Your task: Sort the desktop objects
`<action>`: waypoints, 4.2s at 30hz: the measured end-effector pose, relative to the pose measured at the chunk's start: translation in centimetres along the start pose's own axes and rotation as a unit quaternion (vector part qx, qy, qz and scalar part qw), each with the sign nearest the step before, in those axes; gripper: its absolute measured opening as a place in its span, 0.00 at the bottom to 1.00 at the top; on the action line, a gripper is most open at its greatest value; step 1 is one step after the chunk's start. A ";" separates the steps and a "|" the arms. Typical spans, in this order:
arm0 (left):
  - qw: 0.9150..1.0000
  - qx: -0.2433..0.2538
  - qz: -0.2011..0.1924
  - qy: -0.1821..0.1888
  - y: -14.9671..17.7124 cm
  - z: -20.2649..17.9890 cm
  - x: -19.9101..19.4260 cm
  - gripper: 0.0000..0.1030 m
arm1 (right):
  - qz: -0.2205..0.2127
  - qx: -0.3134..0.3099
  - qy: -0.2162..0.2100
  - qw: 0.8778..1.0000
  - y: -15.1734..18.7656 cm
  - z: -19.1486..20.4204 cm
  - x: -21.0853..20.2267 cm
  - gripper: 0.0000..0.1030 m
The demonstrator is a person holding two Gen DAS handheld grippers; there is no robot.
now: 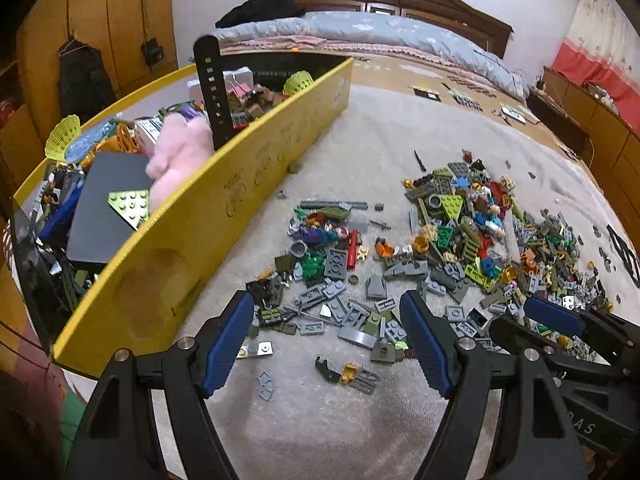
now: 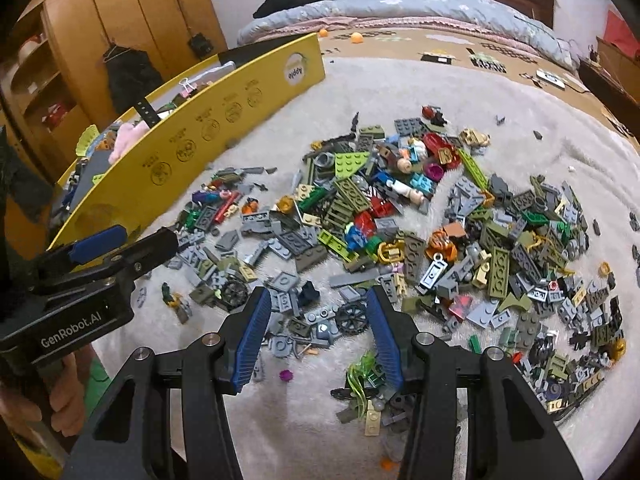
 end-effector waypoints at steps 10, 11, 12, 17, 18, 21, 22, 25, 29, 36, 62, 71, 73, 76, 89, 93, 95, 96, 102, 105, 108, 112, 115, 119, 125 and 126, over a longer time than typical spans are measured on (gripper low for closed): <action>1.000 -0.004 0.021 0.003 1.4 0.7 2.0 0.74 | 0.013 0.015 0.004 1.000 1.0 -1.1 1.1 0.49; 1.000 -0.005 0.022 0.004 1.6 0.8 2.3 0.74 | 0.012 0.016 0.003 1.000 1.0 -1.1 1.1 0.49; 1.000 -0.006 0.023 0.005 1.7 0.9 2.4 0.74 | 0.012 0.016 0.002 1.000 1.0 -1.1 1.1 0.49; 1.000 0.001 0.018 0.012 2.1 1.0 2.6 0.74 | 0.004 0.010 -0.003 1.000 1.1 -0.9 1.0 0.49; 1.000 0.004 0.016 0.014 2.1 0.9 2.5 0.74 | 0.003 0.008 -0.004 1.000 1.1 -0.8 1.0 0.49; 1.000 0.008 0.012 0.020 2.2 0.8 2.4 0.74 | -0.001 0.003 -0.005 1.000 1.3 -0.7 0.9 0.49; 1.000 0.009 0.011 0.021 2.3 0.7 2.3 0.74 | -0.002 0.001 -0.005 1.000 1.3 -0.6 0.9 0.49; 1.000 0.015 0.006 0.024 2.3 0.5 2.2 0.74 | -0.005 -0.002 -0.006 1.000 1.4 -0.6 0.9 0.49; 0.999 0.029 -0.012 0.027 2.4 0.0 1.9 0.70 | -0.010 -0.002 -0.008 1.000 1.5 -0.8 1.0 0.49; 0.996 0.065 -0.032 0.053 2.7 -1.4 1.4 0.47 | -0.016 -0.004 -0.010 1.000 1.9 -1.1 1.5 0.49; 0.993 0.080 -0.050 0.066 3.5 -1.4 2.7 0.22 | -0.050 0.021 -0.040 0.998 2.2 -2.2 1.9 0.42; 0.993 0.080 -0.049 0.067 3.7 -1.4 2.5 0.21 | -0.059 0.024 -0.032 0.998 2.2 -2.5 1.6 0.32; 0.993 0.077 -0.049 0.071 3.7 -1.4 2.5 0.21 | -0.061 0.022 -0.030 0.997 2.2 -2.5 1.5 0.30; 0.993 0.068 -0.052 0.084 3.6 -1.2 2.2 0.21 | -0.064 0.021 -0.032 0.997 2.2 -2.4 1.3 0.23; 0.993 0.073 -0.044 0.083 4.3 -1.2 2.0 0.21 | -0.060 0.020 -0.041 0.997 2.3 -2.4 1.4 0.22; 0.993 0.077 -0.046 0.080 4.4 -1.3 2.0 0.21 | -0.060 0.018 -0.039 0.997 2.4 -2.4 1.4 0.22; 0.993 0.077 -0.047 0.077 4.4 -1.3 2.1 0.21 | -0.060 0.018 -0.039 0.997 2.4 -2.3 1.4 0.22; 0.993 0.077 -0.046 0.075 4.4 -1.3 2.1 0.21 | -0.059 0.017 -0.038 0.997 2.4 -2.3 1.4 0.22; 0.993 0.085 -0.051 0.070 4.4 -1.5 1.7 0.14 | -0.064 0.008 -0.026 0.998 2.4 -2.1 1.3 0.20; 0.992 0.084 -0.057 0.079 4.3 -1.6 1.0 0.14 | -0.067 0.006 -0.028 0.997 2.3 -1.8 0.9 0.19; 0.990 0.088 -0.067 0.083 4.1 -1.8 0.2 0.14 | -0.075 0.001 -0.028 0.997 2.1 -1.6 0.3 0.19; 0.989 0.090 -0.077 0.086 4.0 -1.8 -0.8 0.14 | -0.085 -0.003 -0.033 0.996 1.8 -1.1 -0.4 0.19; 0.989 0.087 -0.083 0.086 3.7 -1.7 -1.4 0.14 | -0.088 -0.006 -0.039 0.995 1.5 -0.7 -0.8 0.19; 0.989 0.080 -0.093 0.084 3.0 -1.1 -2.3 0.14 | -0.091 -0.016 -0.045 0.995 1.1 0.0 -1.0 0.19; 0.990 0.070 -0.112 0.057 1.2 0.9 -3.5 0.14 | -0.087 -0.037 -0.065 0.993 -0.1 1.9 -0.9 0.19; 0.989 0.067 -0.116 0.055 0.9 1.3 -3.7 0.14 | -0.087 -0.043 -0.071 0.993 -0.6 2.5 -1.0 0.19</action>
Point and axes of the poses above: each gripper's, at about its wrist camera, not at the fingertips, and x roughly the way its jaws point, z to its left, y to its underside, the point moved 6 cm from there along x, roughly the way its jaws point
